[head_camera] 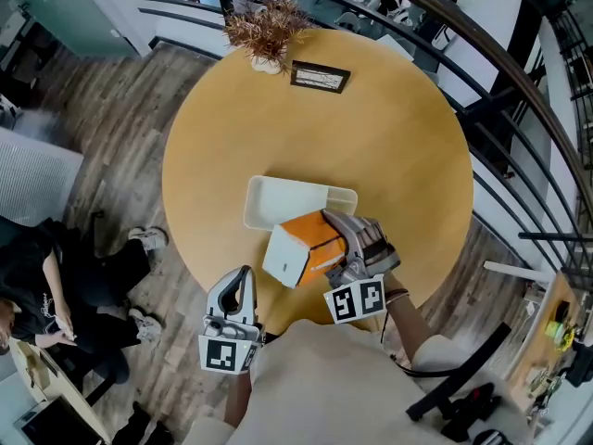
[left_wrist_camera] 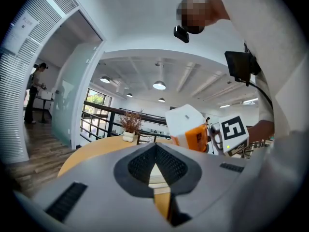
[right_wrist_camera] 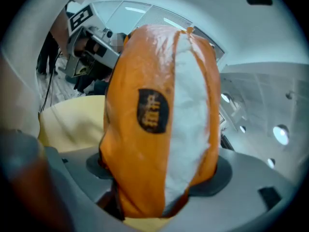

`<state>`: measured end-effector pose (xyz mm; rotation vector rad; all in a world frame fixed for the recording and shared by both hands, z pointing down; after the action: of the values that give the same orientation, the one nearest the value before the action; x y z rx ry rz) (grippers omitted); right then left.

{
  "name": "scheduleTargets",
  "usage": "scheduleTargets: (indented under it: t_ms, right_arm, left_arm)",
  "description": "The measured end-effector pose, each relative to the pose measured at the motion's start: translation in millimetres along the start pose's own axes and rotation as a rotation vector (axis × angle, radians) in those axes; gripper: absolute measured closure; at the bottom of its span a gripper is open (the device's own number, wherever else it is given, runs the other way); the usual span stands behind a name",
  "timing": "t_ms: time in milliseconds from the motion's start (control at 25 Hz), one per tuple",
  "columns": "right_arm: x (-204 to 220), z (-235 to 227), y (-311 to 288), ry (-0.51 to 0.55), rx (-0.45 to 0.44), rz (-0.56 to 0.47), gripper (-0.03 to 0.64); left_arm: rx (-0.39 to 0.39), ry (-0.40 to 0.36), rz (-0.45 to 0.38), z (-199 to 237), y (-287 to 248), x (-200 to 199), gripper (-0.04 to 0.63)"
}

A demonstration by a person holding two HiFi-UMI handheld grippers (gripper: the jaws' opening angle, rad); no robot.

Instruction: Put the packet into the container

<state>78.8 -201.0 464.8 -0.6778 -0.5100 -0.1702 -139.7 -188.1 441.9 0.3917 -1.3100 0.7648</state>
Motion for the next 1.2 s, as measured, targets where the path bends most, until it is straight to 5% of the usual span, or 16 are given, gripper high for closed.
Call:
scheduleTargets:
  t_ms: [240, 720, 1200]
  right_arm:
    - [3, 7, 0, 0.123, -0.016, 0.014, 0.201]
    - [14, -16, -36, 0.044, -0.078, -0.002, 0.201]
    - [29, -23, -83, -0.137, -0.333, 0.139, 0.201]
  left_arm:
    - [-0.010, 0.010, -0.004, -1, 2, 2, 0.591]
    - [-0.021, 0.050, -0.032, -5, 1, 5, 0.591]
    - [-0.073, 0.055, -0.074, 5, 18, 8, 0.591]
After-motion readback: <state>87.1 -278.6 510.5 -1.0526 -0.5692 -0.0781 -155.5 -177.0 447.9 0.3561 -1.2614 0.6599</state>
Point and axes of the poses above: the fingertips, and each gripper's own axes: y backward along the fingers, z to its left, x out of its underside, the point moved 9 cm from there along y, backward along the fingers, and after that the axes turned 6 degrees about y, right-handed, at the moved point
